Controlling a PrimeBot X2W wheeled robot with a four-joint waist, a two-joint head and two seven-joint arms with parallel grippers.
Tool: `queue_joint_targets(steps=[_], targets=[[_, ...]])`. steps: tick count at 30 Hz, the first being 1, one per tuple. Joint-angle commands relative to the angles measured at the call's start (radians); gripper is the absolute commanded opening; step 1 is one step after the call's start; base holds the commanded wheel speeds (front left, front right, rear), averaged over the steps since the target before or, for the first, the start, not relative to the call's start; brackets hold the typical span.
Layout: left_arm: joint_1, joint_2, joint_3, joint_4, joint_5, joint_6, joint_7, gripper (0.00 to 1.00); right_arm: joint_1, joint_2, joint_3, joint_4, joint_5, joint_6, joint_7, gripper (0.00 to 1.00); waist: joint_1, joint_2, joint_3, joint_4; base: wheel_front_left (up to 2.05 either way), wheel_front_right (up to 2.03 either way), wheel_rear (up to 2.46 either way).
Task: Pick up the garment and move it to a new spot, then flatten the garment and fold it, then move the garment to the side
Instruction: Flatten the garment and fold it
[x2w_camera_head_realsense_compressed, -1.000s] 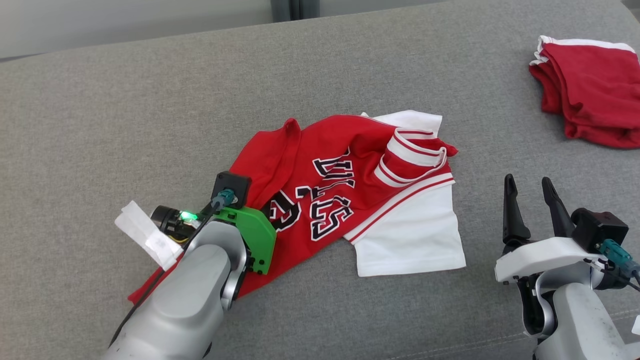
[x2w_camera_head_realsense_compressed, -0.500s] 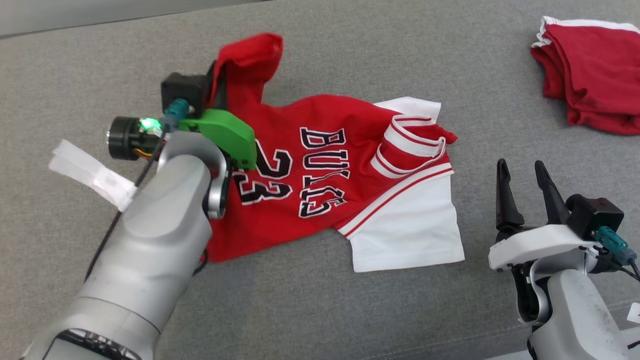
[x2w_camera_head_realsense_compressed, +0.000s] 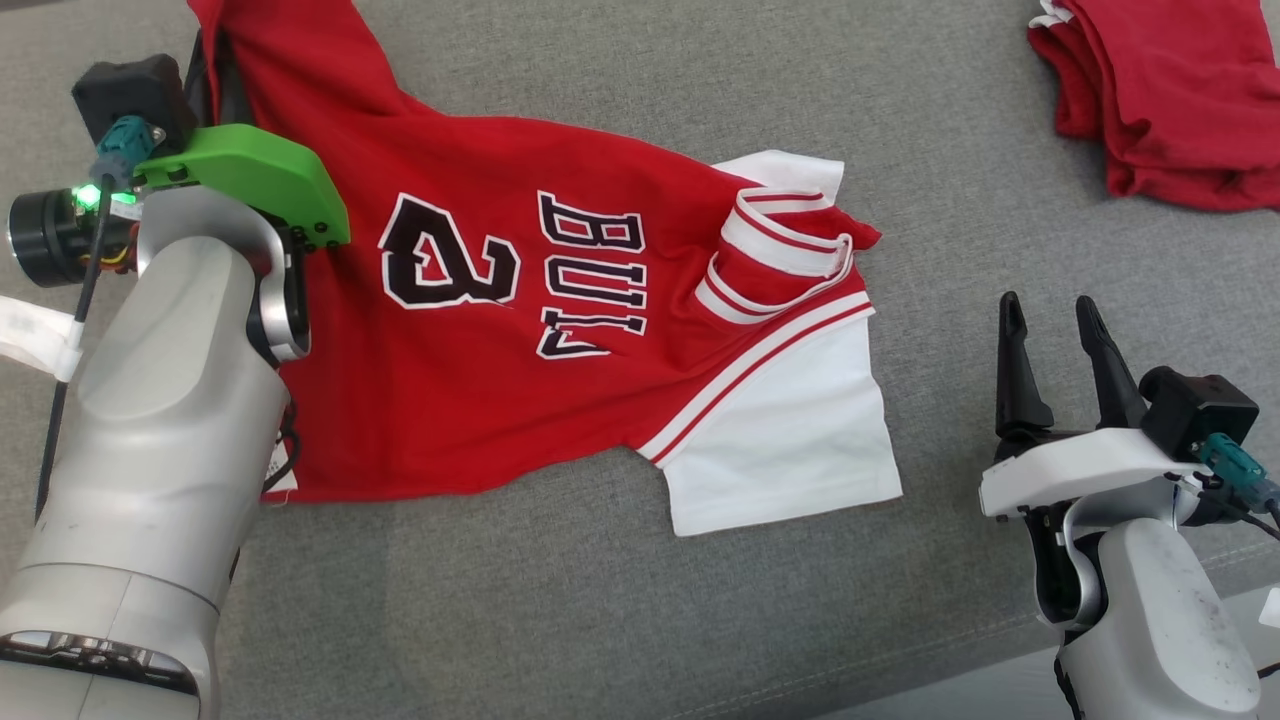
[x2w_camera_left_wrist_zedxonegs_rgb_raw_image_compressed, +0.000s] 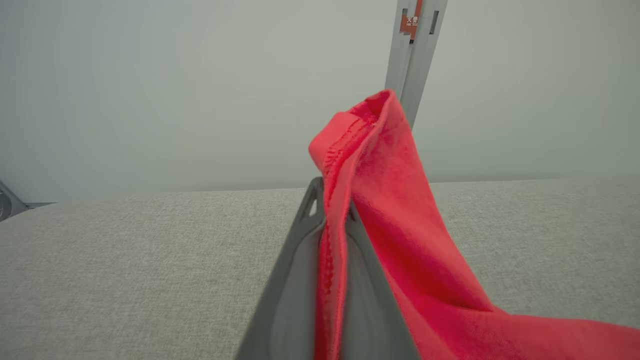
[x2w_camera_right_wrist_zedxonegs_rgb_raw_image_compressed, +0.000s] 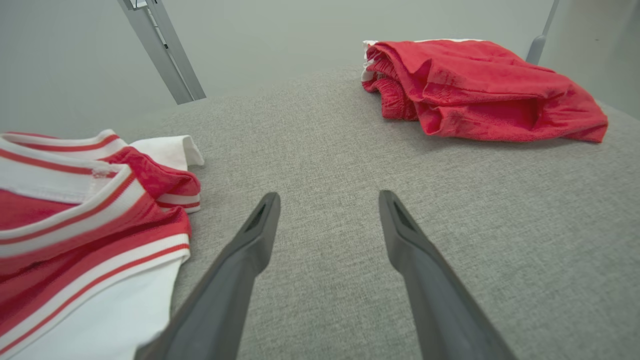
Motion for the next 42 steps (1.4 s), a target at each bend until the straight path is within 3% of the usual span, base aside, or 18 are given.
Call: queue_joint_targets(steps=[1, 2, 3, 4, 11, 19, 27, 34, 42], targets=[[0.007, 0.008, 0.017, -0.019, 0.018, 0.004, -0.005, 0.0, -0.015, -0.002, -0.002, 0.0, -0.002, -0.002, -0.006, 1.0, 0.0, 0.0, 0.004, 0.001, 0.0, 0.0, 0.0], [0.021, 0.004, 0.031, -0.031, 0.025, -0.002, -0.004, 0.13, -0.016, -0.002, 0.0, 0.001, -0.003, -0.002, -0.007, 1.0, 0.0, 0.0, 0.002, 0.004, 0.0, 0.0, 0.0], [0.031, 0.002, 0.042, -0.042, 0.031, -0.008, -0.004, 0.5, -0.016, -0.002, 0.0, 0.002, -0.004, -0.002, -0.007, 1.0, 0.0, 0.0, 0.0, 0.008, 0.0, 0.0, 0.0], [0.039, 0.0, 0.056, -0.061, 0.043, -0.011, -0.004, 1.0, -0.017, -0.002, 0.0, 0.002, -0.004, -0.002, -0.007, 1.0, 0.0, 0.0, -0.003, 0.012, 0.0, 0.0, 0.0], [0.153, -0.015, 0.161, -0.201, 0.102, -0.058, -0.004, 1.0, 0.012, -0.002, -0.014, 0.001, -0.017, -0.002, -0.008, 1.0, 0.0, 0.0, -0.044, 0.06, 0.0, 0.0, 0.0], [0.39, -0.036, 0.25, -0.377, 0.154, -0.131, -0.003, 1.0, 0.068, -0.002, -0.04, -0.031, -0.04, -0.002, -0.008, 1.0, 0.0, 0.0, -0.132, 0.129, 0.0, 0.0, 0.0], [0.635, -0.074, 0.361, -0.516, 0.173, -0.115, -0.003, 1.0, 0.12, -0.003, -0.049, -0.06, -0.039, -0.002, 0.003, 1.0, 0.0, 0.0, -0.184, 0.181, 0.0, 0.0, 0.0], [0.714, -0.103, 0.373, -0.442, 0.162, -0.119, 0.006, 1.0, 0.131, -0.002, -0.04, -0.069, -0.032, -0.002, 0.014, 1.0, 0.0, 0.0, -0.188, 0.192, 0.0, 0.0, 0.0], [0.654, -0.125, 0.327, -0.29, 0.152, -0.149, 0.04, 1.0, 0.118, -0.002, -0.038, -0.08, -0.04, -0.002, 0.025, 1.0, 0.0, 0.0, -0.172, 0.175, 0.0, 0.0, 0.0]])
